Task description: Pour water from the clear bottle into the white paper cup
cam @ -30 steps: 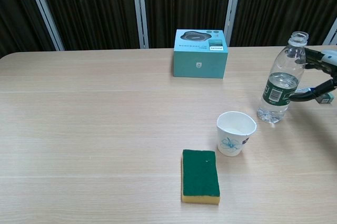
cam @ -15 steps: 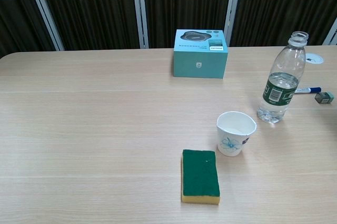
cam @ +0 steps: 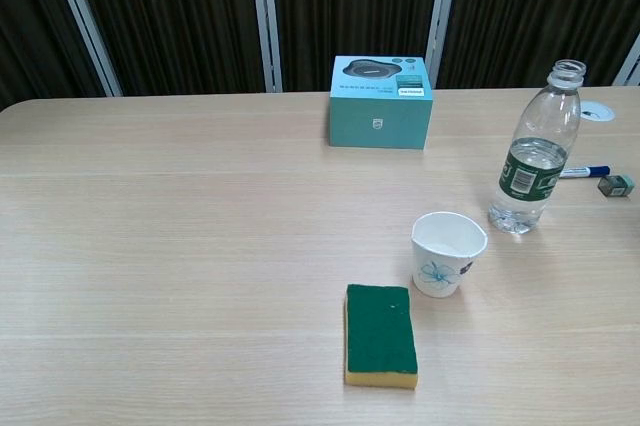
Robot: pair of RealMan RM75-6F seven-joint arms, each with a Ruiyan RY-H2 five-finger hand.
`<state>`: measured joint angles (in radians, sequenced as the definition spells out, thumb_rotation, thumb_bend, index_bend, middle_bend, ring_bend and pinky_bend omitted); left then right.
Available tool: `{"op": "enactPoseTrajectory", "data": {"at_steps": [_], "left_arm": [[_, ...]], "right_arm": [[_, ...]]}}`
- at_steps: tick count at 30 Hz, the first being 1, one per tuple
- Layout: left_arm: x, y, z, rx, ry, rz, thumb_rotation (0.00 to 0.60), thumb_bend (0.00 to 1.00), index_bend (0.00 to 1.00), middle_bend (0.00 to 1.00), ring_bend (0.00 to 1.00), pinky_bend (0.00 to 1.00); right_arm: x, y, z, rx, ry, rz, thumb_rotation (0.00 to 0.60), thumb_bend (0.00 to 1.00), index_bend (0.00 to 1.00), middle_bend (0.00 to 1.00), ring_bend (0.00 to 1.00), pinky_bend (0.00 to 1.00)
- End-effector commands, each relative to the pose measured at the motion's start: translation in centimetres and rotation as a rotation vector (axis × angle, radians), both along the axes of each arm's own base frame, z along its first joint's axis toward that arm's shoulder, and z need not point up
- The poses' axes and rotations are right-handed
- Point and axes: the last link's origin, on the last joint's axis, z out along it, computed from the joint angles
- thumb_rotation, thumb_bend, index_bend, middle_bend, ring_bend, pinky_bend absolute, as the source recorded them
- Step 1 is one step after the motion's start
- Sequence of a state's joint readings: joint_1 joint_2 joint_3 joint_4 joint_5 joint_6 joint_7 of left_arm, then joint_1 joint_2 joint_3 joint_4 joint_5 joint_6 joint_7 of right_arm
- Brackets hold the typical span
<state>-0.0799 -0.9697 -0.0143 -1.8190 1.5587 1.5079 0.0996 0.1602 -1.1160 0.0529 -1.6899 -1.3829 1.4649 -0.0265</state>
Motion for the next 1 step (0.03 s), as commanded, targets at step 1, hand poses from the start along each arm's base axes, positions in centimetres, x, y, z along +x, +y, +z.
{"op": "enactPoseTrajectory", "data": {"at_steps": [1], "left_arm": [[-0.06, -0.03, 0.09, 0.0, -0.004, 0.005, 0.6, 0.0, 0.0, 0.0, 0.0, 0.0]], "right_arm": [[0.58, 0.75, 0.24, -0.03, 0.045, 0.006, 0.6, 0.0, 0.0, 0.0, 0.0, 0.0]]}}
